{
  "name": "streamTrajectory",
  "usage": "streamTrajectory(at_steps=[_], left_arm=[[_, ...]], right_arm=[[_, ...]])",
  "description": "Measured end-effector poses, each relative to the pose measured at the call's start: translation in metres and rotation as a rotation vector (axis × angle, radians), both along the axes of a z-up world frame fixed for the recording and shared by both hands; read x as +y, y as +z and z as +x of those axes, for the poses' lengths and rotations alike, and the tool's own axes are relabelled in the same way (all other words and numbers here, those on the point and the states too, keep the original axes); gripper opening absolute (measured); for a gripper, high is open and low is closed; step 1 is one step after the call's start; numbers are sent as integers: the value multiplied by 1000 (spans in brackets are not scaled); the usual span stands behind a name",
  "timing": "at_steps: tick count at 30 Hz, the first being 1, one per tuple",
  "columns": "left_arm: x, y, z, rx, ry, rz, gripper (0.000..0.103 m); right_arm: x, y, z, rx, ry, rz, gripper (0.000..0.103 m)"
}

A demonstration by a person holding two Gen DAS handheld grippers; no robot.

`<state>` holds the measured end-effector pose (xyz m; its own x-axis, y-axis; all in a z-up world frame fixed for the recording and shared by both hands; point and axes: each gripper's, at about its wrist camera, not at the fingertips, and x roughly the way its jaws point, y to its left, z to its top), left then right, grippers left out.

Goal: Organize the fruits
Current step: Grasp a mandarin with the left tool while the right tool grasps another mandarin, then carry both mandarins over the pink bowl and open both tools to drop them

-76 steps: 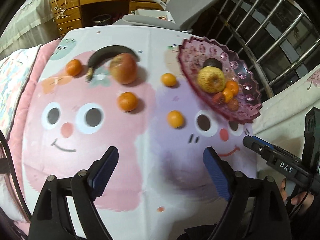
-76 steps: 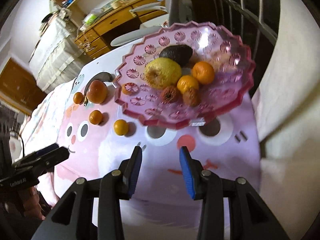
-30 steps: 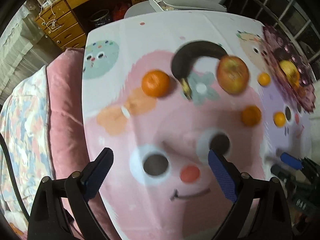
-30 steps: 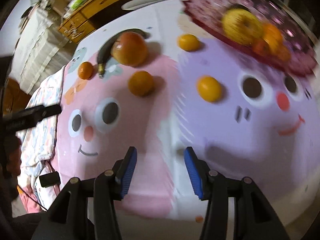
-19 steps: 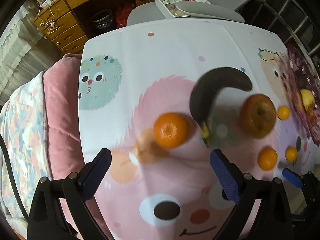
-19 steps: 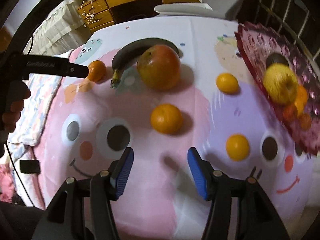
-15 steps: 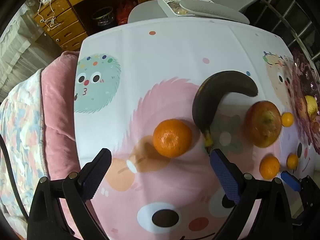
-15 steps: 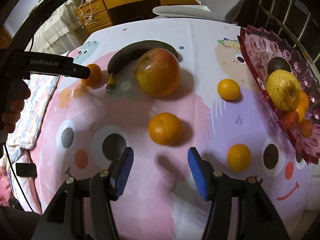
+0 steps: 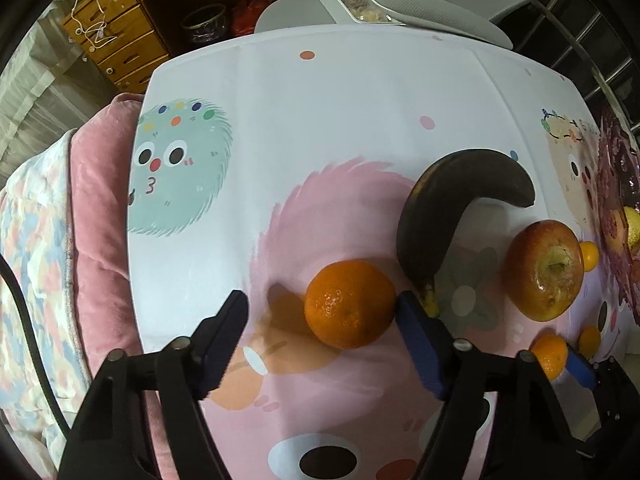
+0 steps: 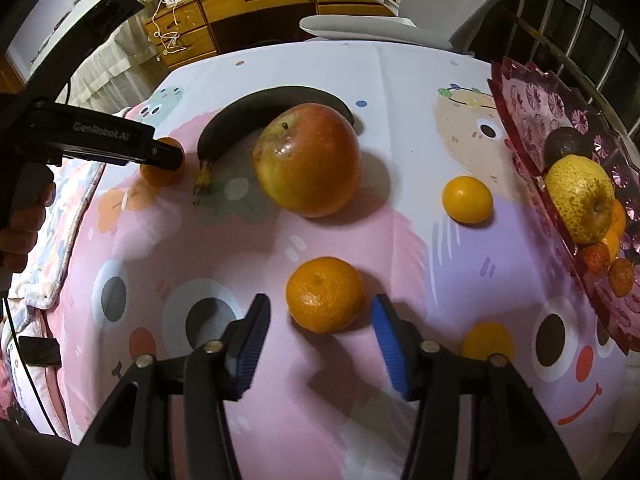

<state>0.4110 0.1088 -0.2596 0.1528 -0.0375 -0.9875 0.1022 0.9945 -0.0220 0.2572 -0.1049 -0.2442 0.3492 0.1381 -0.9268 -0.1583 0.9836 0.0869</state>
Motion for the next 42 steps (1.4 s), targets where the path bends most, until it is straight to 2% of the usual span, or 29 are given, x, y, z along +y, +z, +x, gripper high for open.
streamTrajectory(at_steps=[2, 4, 7, 15, 21, 30, 37, 42], left_arm=[[1, 0, 0, -9, -2, -22, 65], [0, 1, 0, -16, -5, -46, 55], [-4, -1, 0, -13, -22, -83, 45], [-11, 0, -5, -21, -17, -61, 44], [-7, 7, -29, -15, -11, -47, 43], [-2, 22, -94, 5, -2, -62, 44], [-16, 39, -161, 24, -17, -88, 44], [-29, 49, -194, 57, -12, -109, 44]], right_arm=[[3, -1, 2, -8, 5, -16, 45], [3, 0, 3, -18, 5, -25, 41], [2, 0, 5, -18, -3, -16, 40], [6, 0, 2, 15, 11, 6, 40], [5, 5, -7, 43, -2, 24, 40], [3, 17, -38, 27, -31, 67, 40], [5, 29, -76, 38, -27, 91, 40], [-2, 43, -97, 28, -41, 103, 40]])
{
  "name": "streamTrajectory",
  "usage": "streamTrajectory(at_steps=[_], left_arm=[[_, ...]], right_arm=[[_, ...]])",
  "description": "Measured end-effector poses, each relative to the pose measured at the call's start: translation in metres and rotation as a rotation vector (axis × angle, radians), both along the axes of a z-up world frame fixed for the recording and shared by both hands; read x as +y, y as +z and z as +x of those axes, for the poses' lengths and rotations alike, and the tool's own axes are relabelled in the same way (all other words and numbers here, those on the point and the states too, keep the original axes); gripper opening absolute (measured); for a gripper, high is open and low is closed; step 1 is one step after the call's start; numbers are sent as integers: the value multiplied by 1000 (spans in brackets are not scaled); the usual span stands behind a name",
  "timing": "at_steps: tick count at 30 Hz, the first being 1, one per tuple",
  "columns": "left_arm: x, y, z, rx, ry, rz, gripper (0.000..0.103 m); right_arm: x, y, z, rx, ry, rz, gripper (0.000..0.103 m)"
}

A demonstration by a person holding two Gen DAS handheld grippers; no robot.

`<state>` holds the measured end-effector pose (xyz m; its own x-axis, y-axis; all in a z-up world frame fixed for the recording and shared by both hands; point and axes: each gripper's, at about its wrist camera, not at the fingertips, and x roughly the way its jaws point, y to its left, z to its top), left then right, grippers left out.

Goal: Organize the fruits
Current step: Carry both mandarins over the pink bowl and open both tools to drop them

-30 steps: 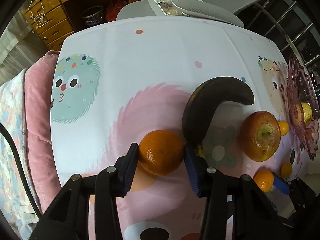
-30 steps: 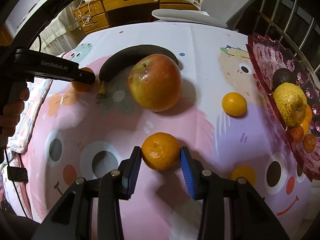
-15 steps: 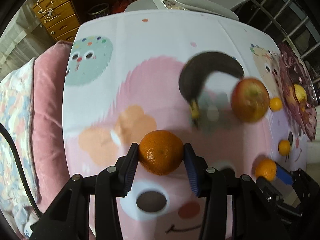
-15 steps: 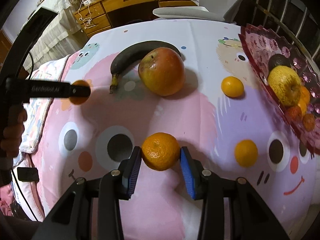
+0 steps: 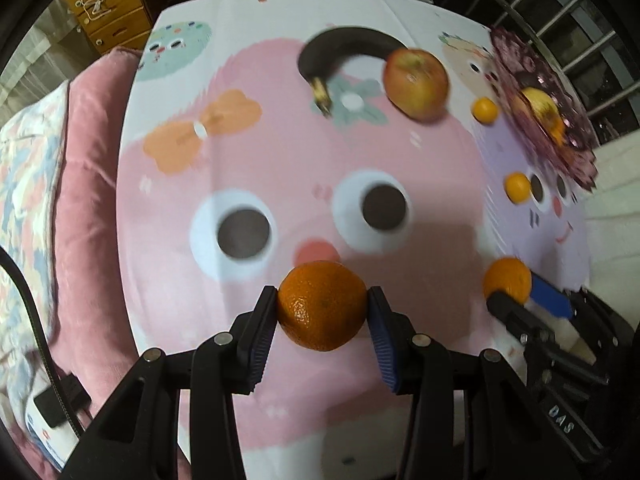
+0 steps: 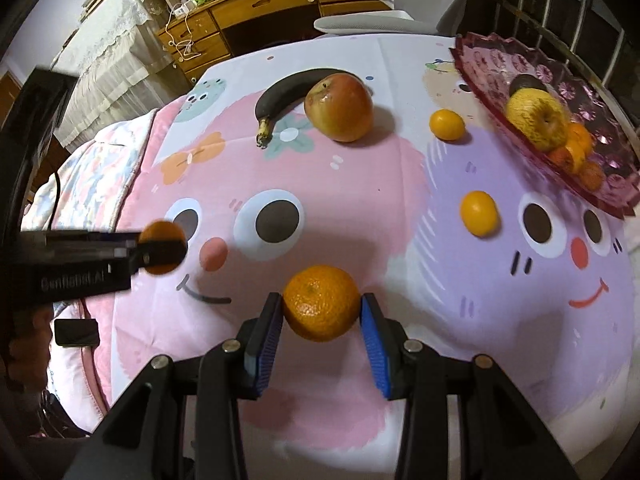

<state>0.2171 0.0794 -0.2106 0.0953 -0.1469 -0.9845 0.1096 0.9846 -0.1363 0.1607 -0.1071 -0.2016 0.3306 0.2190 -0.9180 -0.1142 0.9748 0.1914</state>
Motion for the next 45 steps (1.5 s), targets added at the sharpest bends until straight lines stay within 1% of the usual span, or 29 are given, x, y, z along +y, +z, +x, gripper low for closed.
streamTrajectory(at_steps=[3, 7, 12, 16, 23, 27, 31, 35, 39, 42, 45], left_arm=[[-13, 8, -14, 9, -12, -10, 44], [-36, 22, -27, -1, -22, -26, 44], [-64, 37, -29, -33, -34, -44, 44], [-90, 49, -28, -68, -11, -52, 44], [-136, 70, -23, -126, 46, -49, 44], [-161, 85, -14, -144, 100, -81, 44], [-184, 99, -4, -174, 132, -84, 44], [-210, 110, 8, -211, 155, -91, 44], [-230, 113, 19, -237, 180, -112, 44], [-248, 112, 30, -251, 181, -119, 44], [-262, 108, 39, -256, 175, -124, 44]], right_arm=[[-7, 11, -7, -7, -15, 0, 40], [-15, 27, -19, -43, -6, -24, 40], [-33, 42, -34, -78, 8, -23, 40], [-51, 49, -37, -108, 30, -25, 40], [-105, 65, -20, -158, 87, -5, 40], [-133, 75, -5, -203, 138, -13, 40], [-154, 79, 6, -227, 198, -27, 40], [-175, 86, 13, -282, 259, -51, 40], [-196, 93, 18, -363, 292, -87, 40], [-212, 95, 26, -390, 298, -101, 40], [-230, 95, 36, -402, 278, -112, 40]])
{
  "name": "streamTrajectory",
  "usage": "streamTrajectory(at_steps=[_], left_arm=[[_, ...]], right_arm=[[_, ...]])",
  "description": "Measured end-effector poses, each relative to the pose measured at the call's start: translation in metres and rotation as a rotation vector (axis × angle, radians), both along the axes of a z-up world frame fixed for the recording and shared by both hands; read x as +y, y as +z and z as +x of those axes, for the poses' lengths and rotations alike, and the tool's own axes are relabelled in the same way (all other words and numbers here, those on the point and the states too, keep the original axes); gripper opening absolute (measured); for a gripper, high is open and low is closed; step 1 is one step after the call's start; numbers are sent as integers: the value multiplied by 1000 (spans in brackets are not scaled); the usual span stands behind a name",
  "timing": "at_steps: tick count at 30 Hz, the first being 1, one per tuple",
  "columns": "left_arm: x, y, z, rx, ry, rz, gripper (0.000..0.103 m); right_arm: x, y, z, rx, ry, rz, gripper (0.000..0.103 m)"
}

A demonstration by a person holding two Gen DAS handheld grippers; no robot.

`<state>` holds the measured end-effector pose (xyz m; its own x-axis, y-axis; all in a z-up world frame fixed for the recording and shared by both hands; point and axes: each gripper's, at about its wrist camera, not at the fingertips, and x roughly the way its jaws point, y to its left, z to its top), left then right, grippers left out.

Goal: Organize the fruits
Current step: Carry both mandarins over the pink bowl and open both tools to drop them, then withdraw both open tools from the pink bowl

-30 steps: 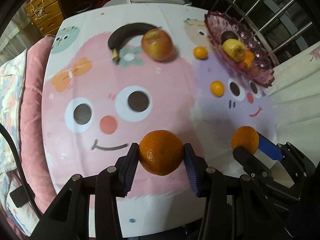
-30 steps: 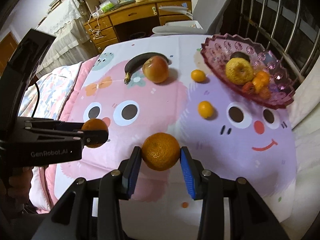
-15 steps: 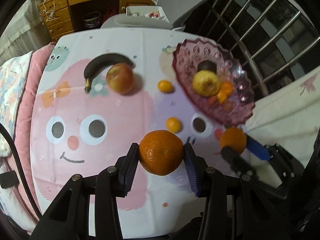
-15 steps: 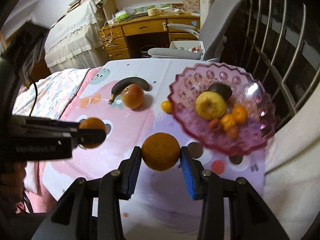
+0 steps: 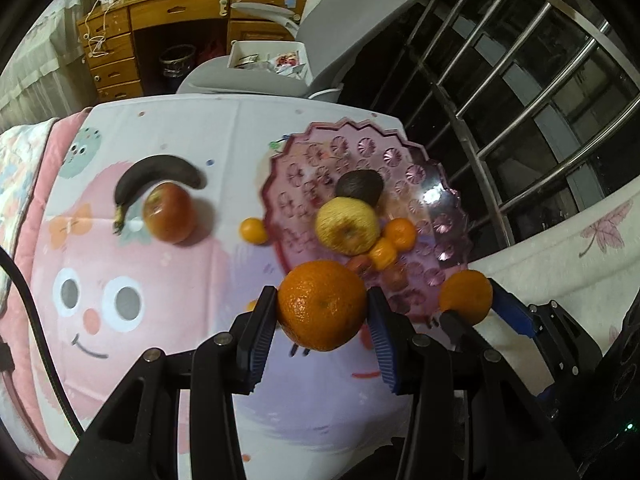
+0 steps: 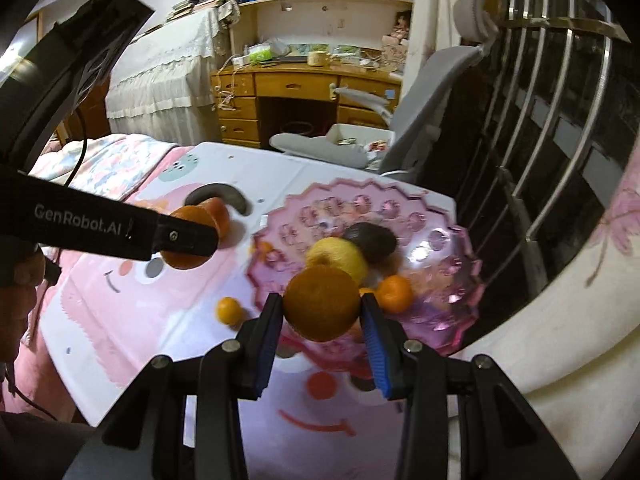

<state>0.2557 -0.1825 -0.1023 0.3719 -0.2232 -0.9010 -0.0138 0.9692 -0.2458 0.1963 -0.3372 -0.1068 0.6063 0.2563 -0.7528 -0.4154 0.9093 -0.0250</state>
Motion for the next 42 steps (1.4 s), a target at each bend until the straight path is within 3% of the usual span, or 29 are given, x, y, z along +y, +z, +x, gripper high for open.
streamTrajectory(at_steps=[13, 20, 33, 42], left_arm=[[-45, -34, 25, 32, -12, -34, 44], [-52, -36, 29, 23, -3, -43, 45], [-37, -31, 4, 35, 24, -35, 51], [3, -47, -42, 78, 112, -3, 51]], right_arm=[[-46, -25, 36, 47, -45, -11, 40], [-60, -30, 40, 77, -61, 36, 41], [-52, -30, 30, 115, -41, 72, 51], [-36, -43, 14, 220, -25, 118, 57]])
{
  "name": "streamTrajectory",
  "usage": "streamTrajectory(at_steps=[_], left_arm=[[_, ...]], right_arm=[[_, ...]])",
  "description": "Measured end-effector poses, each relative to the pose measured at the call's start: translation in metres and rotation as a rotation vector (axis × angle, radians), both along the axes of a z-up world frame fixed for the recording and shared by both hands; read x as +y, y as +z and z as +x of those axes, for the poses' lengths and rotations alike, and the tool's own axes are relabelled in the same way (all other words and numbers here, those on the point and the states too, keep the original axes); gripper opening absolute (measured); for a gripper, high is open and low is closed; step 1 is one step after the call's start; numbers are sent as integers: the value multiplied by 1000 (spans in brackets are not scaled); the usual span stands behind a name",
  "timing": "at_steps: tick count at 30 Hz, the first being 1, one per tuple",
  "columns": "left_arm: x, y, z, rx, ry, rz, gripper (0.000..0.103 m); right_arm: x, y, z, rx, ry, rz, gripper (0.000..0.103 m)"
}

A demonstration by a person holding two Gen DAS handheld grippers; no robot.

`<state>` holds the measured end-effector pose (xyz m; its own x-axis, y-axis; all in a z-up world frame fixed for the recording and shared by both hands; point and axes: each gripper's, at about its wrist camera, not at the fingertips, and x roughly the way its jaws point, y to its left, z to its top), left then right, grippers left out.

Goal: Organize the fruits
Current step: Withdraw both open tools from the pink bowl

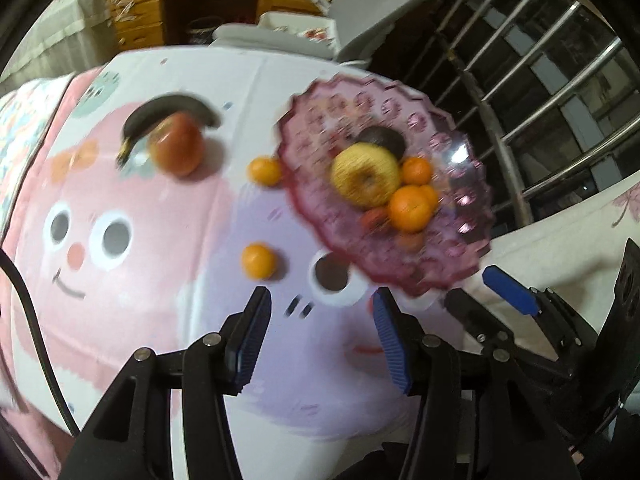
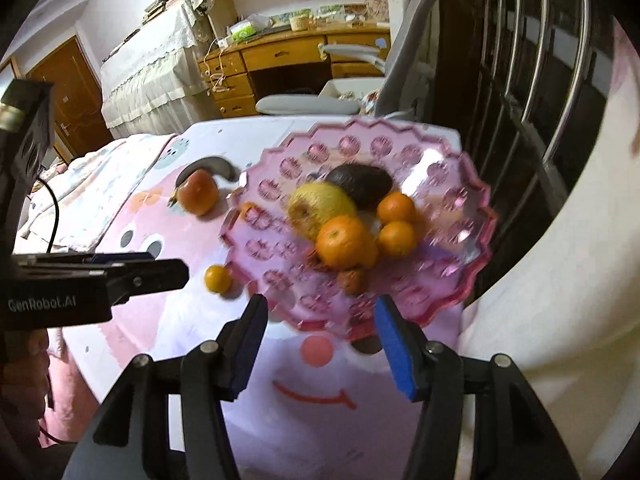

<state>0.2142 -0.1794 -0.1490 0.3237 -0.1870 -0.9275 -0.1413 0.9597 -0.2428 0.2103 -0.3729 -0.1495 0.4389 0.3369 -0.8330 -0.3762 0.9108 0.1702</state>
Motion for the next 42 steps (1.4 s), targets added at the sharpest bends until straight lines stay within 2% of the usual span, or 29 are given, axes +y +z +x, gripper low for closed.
streamTrajectory(at_steps=[4, 8, 10, 16, 24, 32, 36, 42], left_arm=[[23, -7, -17, 27, 34, 5, 51], [49, -11, -30, 55, 71, 29, 52], [61, -12, -36, 66, 79, 30, 58], [90, -7, -47, 69, 68, 29, 59], [135, 0, -52, 78, -11, 51, 68], [179, -3, -45, 92, -158, 77, 74], [191, -7, -40, 102, -237, 78, 77], [197, -11, -26, 108, -343, 70, 82]], right_arm=[[8, -13, -12, 40, -14, 3, 57], [12, -26, -20, 95, -78, 23, 57], [15, -31, -22, 122, -117, 34, 57], [30, -35, -27, 161, -204, 49, 57], [64, -43, -37, 221, -335, 95, 57], [100, -53, -59, 255, -492, 127, 57], [122, -60, -74, 264, -558, 125, 57], [151, -64, -92, 282, -600, 96, 57]])
